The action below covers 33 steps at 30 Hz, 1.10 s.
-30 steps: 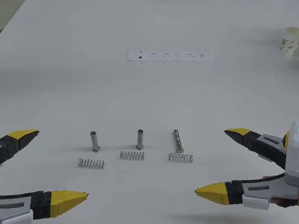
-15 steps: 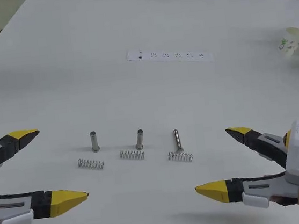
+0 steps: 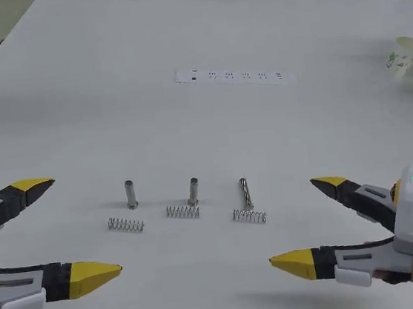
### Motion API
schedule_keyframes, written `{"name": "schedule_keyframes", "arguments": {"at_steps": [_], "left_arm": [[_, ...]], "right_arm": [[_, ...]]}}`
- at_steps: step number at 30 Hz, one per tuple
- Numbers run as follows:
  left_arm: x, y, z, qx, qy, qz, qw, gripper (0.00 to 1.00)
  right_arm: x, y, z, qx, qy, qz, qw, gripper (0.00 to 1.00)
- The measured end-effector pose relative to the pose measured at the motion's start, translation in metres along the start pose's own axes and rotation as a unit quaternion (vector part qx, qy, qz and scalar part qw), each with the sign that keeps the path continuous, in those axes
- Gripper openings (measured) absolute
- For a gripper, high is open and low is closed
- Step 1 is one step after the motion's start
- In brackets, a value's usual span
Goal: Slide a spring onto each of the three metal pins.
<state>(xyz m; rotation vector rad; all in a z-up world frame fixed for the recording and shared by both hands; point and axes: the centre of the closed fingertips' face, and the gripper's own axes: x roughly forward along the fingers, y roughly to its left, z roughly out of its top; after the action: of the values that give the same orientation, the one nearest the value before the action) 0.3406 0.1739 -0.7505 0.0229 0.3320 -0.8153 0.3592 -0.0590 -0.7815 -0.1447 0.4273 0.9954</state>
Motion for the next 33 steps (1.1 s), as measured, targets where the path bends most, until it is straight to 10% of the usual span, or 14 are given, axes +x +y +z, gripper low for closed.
{"name": "schedule_keyframes", "arguments": {"at_steps": [33], "left_arm": [[-0.002, 0.003, -0.014, -0.011, 0.012, 0.008, 0.9998, 0.97]], "right_arm": [[0.0, 0.006, -0.014, 0.007, 0.019, 0.006, 0.9998, 0.92]]}}
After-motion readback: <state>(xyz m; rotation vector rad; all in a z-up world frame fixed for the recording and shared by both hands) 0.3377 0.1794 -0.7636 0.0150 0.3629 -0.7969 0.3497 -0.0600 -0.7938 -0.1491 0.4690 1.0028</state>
